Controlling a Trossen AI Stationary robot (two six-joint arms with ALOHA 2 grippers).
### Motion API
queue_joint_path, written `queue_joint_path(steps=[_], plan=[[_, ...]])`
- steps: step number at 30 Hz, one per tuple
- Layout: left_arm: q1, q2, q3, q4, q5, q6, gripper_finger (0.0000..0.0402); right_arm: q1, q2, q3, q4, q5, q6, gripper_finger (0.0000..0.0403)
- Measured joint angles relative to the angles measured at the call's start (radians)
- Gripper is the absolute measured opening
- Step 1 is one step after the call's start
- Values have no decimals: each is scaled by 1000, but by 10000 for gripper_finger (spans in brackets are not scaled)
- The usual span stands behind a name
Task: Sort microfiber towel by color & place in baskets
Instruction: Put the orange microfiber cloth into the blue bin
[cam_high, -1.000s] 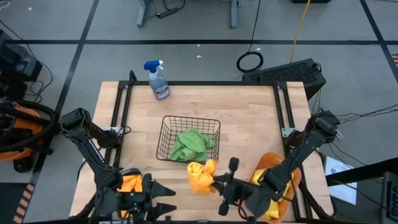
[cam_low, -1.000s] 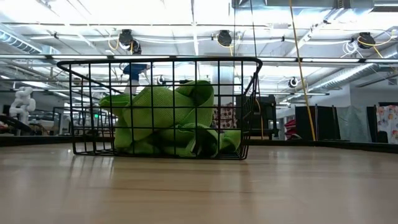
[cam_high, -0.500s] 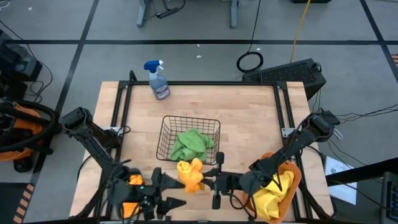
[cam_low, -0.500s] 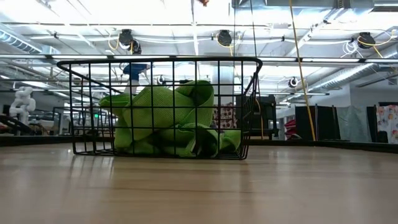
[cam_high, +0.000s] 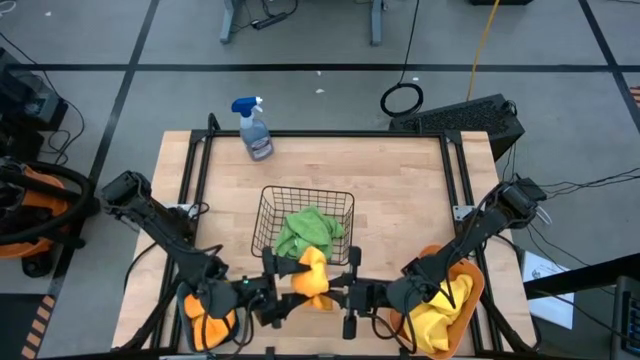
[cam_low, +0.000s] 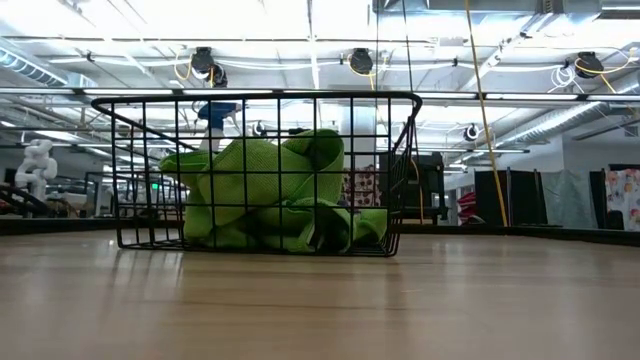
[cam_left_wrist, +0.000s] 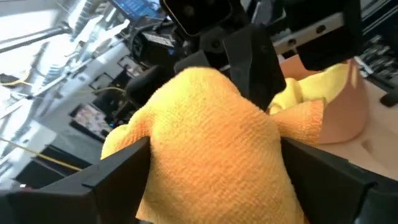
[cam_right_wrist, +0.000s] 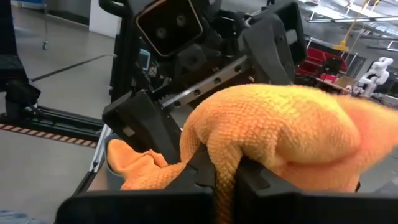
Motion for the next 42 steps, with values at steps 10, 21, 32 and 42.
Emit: queue_joint_path(steps=[10, 21, 32, 42], plan=[[28, 12, 1, -83, 112, -111, 334, 1, 0, -1, -2, -11, -1, 4], [37, 14, 1, -112, 137, -164, 132, 3, 0, -2, -9, -12, -9, 5], [23, 6, -1, -154, 126, -219, 49, 37, -7, 2, -108, 101, 103, 181], [-60, -80, -1, -429, 153, -463, 49, 117, -9, 3, -240, 361, 169, 285]])
